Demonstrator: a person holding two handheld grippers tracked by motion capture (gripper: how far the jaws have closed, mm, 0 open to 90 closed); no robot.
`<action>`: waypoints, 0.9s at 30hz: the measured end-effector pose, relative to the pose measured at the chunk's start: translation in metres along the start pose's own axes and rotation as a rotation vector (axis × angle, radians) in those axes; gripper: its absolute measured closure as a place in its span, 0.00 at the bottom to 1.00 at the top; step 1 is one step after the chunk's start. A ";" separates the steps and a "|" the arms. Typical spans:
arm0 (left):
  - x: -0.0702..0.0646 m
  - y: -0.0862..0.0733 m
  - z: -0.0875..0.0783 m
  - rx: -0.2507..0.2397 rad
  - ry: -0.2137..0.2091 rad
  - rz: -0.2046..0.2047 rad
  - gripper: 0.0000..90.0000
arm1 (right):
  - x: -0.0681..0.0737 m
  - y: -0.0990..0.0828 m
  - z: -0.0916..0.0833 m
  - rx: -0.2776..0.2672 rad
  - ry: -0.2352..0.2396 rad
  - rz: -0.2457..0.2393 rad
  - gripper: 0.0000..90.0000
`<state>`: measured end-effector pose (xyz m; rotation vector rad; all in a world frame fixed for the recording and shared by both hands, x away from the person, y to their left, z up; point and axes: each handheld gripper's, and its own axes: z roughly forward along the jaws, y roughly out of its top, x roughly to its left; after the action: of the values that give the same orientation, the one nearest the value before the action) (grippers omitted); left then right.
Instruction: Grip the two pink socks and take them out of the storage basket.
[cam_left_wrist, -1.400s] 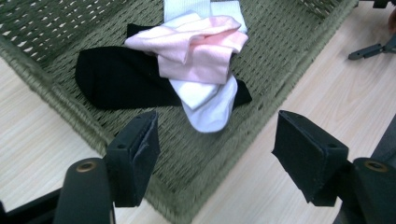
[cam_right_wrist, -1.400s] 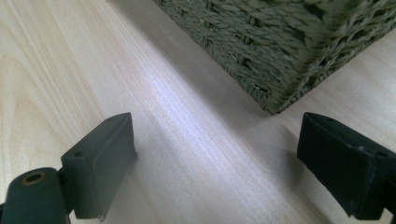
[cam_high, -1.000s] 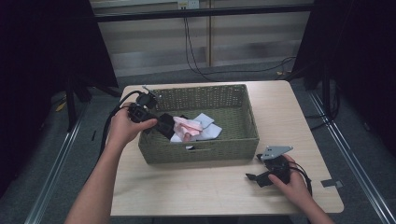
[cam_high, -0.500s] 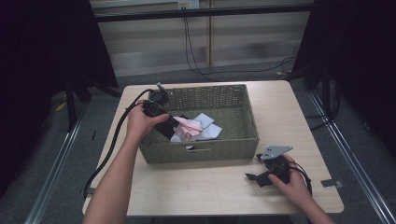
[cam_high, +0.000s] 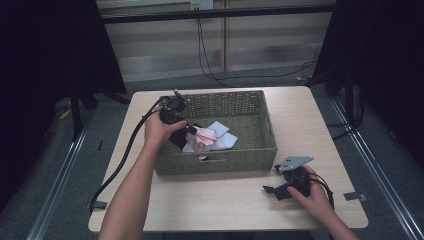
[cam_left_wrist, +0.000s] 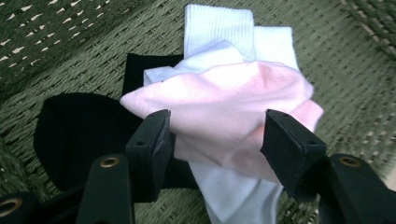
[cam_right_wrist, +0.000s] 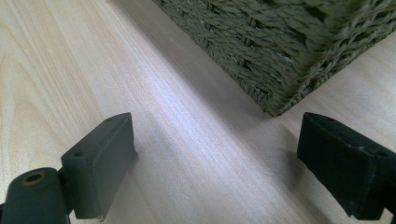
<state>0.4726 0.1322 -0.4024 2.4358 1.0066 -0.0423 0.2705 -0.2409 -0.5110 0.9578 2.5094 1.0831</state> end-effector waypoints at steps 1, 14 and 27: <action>0.000 0.000 0.003 0.011 0.002 -0.003 0.48 | 0.000 0.000 0.000 0.000 0.000 0.000 0.12; 0.001 0.003 -0.007 0.041 0.038 -0.008 0.94 | 0.000 0.000 0.000 0.003 -0.001 -0.001 0.12; -0.006 0.006 -0.063 -0.006 0.011 -0.019 0.96 | 0.000 0.000 0.000 0.001 0.000 -0.004 0.12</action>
<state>0.4626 0.1538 -0.3429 2.4239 1.0326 -0.0328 0.2707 -0.2409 -0.5110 0.9530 2.5106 1.0808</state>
